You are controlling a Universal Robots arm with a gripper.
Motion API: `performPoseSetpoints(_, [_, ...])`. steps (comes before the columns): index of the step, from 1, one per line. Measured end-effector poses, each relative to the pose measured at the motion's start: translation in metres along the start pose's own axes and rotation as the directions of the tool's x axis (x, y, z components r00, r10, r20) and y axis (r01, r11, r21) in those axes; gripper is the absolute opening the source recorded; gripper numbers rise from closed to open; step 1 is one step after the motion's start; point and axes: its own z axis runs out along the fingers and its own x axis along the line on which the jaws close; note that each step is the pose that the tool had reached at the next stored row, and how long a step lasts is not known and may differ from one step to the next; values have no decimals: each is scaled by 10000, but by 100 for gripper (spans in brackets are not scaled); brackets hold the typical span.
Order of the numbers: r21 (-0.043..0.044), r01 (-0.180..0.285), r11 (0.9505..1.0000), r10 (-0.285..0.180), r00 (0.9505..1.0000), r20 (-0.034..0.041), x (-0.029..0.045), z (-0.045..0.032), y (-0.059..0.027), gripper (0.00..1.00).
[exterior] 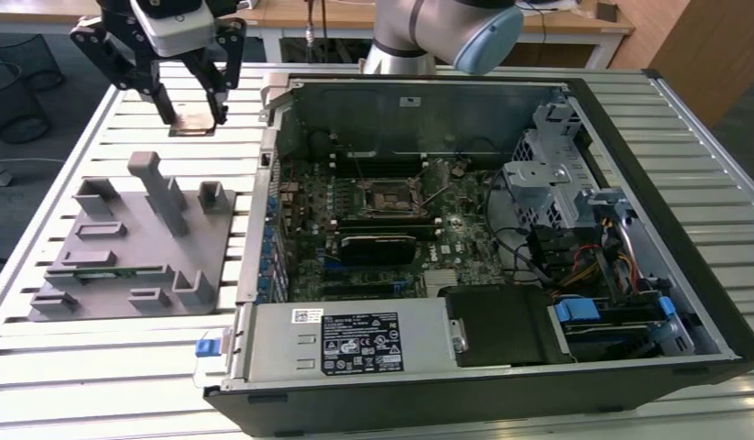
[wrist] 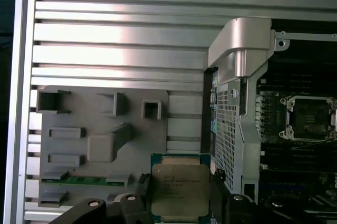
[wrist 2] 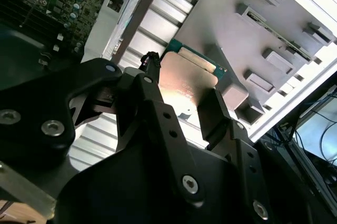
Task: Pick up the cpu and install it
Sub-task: 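Pick up the cpu and move it towards the insertion slot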
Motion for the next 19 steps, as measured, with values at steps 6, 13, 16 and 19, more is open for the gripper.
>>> performPoseSetpoints(6, [0, -1, 10000, 1, 10000, 0, -53, 0, -1, 53])
performPoseSetpoints(13, [0, -1, 10000, 1, 10000, 0, -119, -1, -3, 53])
performPoseSetpoints(16, [0, 0, 10000, 0, 10000, 0, -151, 0, -4, 53])
performPoseSetpoints(19, [0, 0, 10000, 0, 10000, 0, -181, -1, -4, 53])
